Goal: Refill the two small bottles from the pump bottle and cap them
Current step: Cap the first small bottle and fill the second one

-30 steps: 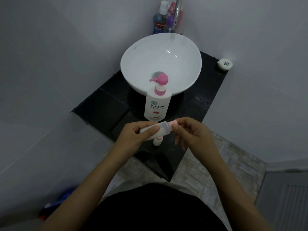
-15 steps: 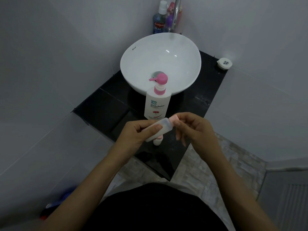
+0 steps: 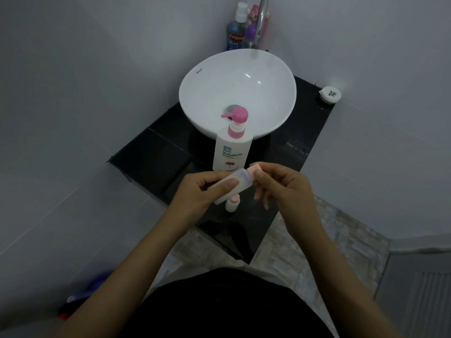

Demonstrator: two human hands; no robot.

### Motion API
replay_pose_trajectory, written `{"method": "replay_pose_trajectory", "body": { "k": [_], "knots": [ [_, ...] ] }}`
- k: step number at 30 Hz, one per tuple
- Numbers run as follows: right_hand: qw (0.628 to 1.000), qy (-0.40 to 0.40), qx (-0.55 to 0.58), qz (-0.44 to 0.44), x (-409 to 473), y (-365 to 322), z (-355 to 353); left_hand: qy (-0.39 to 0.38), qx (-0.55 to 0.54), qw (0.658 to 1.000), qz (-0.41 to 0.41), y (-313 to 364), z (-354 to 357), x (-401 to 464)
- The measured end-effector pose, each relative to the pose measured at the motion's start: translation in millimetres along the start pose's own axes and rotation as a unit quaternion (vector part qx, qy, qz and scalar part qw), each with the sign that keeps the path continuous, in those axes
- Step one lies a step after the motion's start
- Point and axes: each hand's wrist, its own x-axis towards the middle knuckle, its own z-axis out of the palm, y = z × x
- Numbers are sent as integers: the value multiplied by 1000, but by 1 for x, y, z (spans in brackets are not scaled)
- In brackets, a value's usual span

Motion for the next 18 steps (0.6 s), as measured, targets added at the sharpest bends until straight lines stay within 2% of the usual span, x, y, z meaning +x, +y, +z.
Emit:
{"method": "replay_pose_trajectory", "body": {
  "k": [7,14,18],
  "knots": [
    [999,19,-43,10,-1,7,1,5,56,998,-5,-13,0,0],
    [989,-11,-145,-3,3,12,3,-26,122,992,-26,-19,-13,10],
    [987,5,-163,0,4,17,0,3,195,981,-24,-40,-26,19]
  ]
}}
